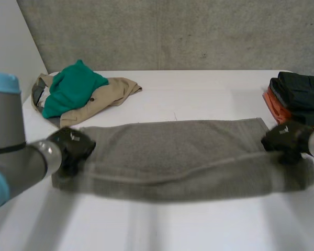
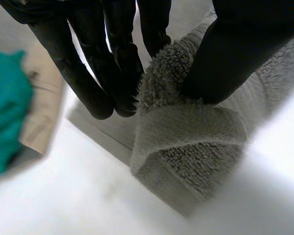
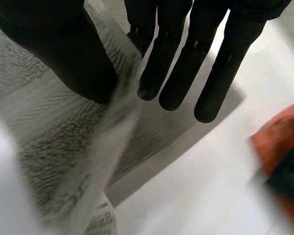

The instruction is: Fold the laundry.

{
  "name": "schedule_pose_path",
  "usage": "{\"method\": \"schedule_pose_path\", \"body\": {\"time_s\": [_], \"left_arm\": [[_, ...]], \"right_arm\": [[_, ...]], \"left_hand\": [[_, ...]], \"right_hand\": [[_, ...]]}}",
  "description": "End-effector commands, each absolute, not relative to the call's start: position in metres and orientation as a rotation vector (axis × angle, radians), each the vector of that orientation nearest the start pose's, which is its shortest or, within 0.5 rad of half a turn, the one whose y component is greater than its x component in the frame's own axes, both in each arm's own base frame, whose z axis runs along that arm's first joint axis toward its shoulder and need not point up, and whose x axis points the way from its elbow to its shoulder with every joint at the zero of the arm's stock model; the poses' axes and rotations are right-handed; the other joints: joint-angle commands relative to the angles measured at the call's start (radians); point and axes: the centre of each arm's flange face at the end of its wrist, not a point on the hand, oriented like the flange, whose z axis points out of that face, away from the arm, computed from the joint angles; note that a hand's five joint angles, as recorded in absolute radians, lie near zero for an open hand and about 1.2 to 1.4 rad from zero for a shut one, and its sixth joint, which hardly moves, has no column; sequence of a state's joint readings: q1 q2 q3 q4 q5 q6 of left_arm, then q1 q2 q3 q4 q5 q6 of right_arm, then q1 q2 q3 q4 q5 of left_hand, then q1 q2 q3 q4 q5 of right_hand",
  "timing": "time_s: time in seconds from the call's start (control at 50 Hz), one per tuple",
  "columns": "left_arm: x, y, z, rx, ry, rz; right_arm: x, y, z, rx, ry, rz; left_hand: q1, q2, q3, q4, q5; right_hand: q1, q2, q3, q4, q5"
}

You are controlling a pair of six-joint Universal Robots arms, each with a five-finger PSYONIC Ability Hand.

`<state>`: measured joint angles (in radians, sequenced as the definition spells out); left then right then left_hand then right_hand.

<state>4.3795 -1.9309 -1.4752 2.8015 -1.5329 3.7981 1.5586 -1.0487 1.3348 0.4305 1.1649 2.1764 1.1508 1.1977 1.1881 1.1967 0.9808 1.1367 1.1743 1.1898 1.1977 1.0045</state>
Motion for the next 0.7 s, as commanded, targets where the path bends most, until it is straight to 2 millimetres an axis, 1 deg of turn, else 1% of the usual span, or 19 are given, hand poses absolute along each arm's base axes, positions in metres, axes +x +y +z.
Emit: {"method": "schedule_pose_path", "body": {"time_s": [0.02,0.12,0.18,0.2,0.3,0.32,0.34,0.36,0.4,0.42,0.46,0.48,0.5,0.54,0.56,0.62,0.64,0.68,0.7], "left_arm": [[-0.251,-0.303,0.199,1.15,2.273,-1.537],[-0.262,-0.33,0.183,1.081,2.261,-1.523],[-0.265,-0.339,0.179,1.036,2.257,-1.52],[-0.266,-0.346,0.177,1.0,2.251,-1.524],[-0.271,-0.362,0.179,0.905,2.229,-1.578],[-0.272,-0.365,0.179,0.895,2.227,-1.591],[-0.275,-0.368,0.181,0.878,2.229,-1.619],[-0.277,-0.369,0.181,0.869,2.233,-1.635],[-0.282,-0.37,0.186,0.849,2.24,-1.679],[-0.286,-0.37,0.192,0.826,2.247,-1.721],[-0.286,-0.371,0.196,0.794,2.258,-1.75],[-0.285,-0.371,0.201,0.775,2.259,-1.766],[-0.283,-0.37,0.209,0.733,2.267,-1.796],[-0.281,-0.369,0.216,0.705,2.274,-1.819],[-0.279,-0.367,0.219,0.687,2.286,-1.825],[-0.278,-0.36,0.218,0.687,2.308,-1.824],[-0.277,-0.356,0.218,0.699,2.314,-1.824],[-0.277,-0.351,0.216,0.717,2.323,-1.818],[-0.277,-0.346,0.213,0.74,2.332,-1.81]], "right_arm": [[0.189,-0.388,0.169,-1.399,2.278,-1.822],[0.212,-0.417,0.158,-1.342,2.159,-2.036],[0.22,-0.429,0.151,-1.335,2.129,-2.102],[0.225,-0.437,0.147,-1.338,2.108,-2.147],[0.234,-0.458,0.129,-1.334,2.075,-2.201],[0.236,-0.461,0.126,-1.331,2.075,-2.205],[0.238,-0.465,0.118,-1.334,2.082,-2.204],[0.243,-0.464,0.113,-1.343,2.09,-2.188],[0.246,-0.464,0.109,-1.334,2.126,-2.171],[0.245,-0.462,0.111,-1.317,2.183,-2.135],[0.241,-0.458,0.112,-1.297,2.254,-2.065],[0.239,-0.456,0.116,-1.281,2.283,-2.034],[0.235,-0.448,0.126,-1.236,2.33,-1.958],[0.229,-0.44,0.135,-1.174,2.373,-1.878],[0.223,-0.432,0.144,-1.112,2.403,-1.806],[0.214,-0.418,0.154,-1.053,2.437,-1.717],[0.209,-0.408,0.159,-1.052,2.45,-1.673],[0.201,-0.4,0.161,-1.052,2.471,-1.636],[0.192,-0.392,0.16,-1.061,2.498,-1.599]], "left_hand": [[0.245,0.199,0.208,0.2,0.241],[0.245,0.199,0.208,0.2,0.241],[0.245,0.199,0.208,0.2,0.241],[0.245,0.199,0.208,0.2,0.241],[0.245,0.199,0.208,0.2,0.241],[0.132,0.086,0.095,0.087,0.128],[-0.712,-0.758,-0.749,-0.757,-0.716],[-0.976,-1.023,-1.014,-1.022,-0.981],[-0.976,-1.023,-1.014,-1.022,-0.981],[-0.976,-1.023,-1.014,-1.022,-0.981],[-0.976,-1.023,-1.014,-1.022,-0.981],[-0.976,-1.023,-1.014,-1.022,-0.981],[-0.976,-1.023,-1.014,-1.022,-0.981],[-0.976,-1.023,-1.014,-1.022,-0.981],[-0.976,-1.023,-1.014,-1.022,-0.981],[-0.976,-1.023,-1.014,-1.022,-0.981],[-0.976,-1.023,-1.014,-1.022,-0.981],[-0.976,-1.023,-1.014,-1.022,-0.981],[-0.976,-1.023,-1.014,-1.022,-0.981]], "right_hand": [[0.26,0.222,0.207,0.199,0.217],[0.26,0.222,0.207,0.199,0.217],[0.26,0.222,0.207,0.199,0.217],[0.26,0.222,0.207,0.199,0.217],[0.26,0.222,0.207,0.199,0.217],[0.114,0.076,0.061,0.053,0.072],[-0.867,-0.905,-0.92,-0.928,-0.909],[-0.962,-1.0,-1.015,-1.023,-1.004],[-0.962,-1.0,-1.015,-1.023,-1.004],[-0.962,-1.0,-1.015,-1.023,-1.004],[-0.962,-1.0,-1.015,-1.023,-1.004],[-0.962,-1.0,-1.015,-1.023,-1.004],[-0.962,-1.0,-1.015,-1.023,-1.004],[-0.962,-1.0,-1.015,-1.023,-1.004],[-0.962,-1.0,-1.015,-1.023,-1.004],[-0.962,-1.0,-1.015,-1.023,-1.004],[-0.962,-1.0,-1.015,-1.023,-1.004],[-0.962,-1.0,-1.015,-1.023,-1.004],[-0.962,-1.0,-1.015,-1.023,-1.004]]}}
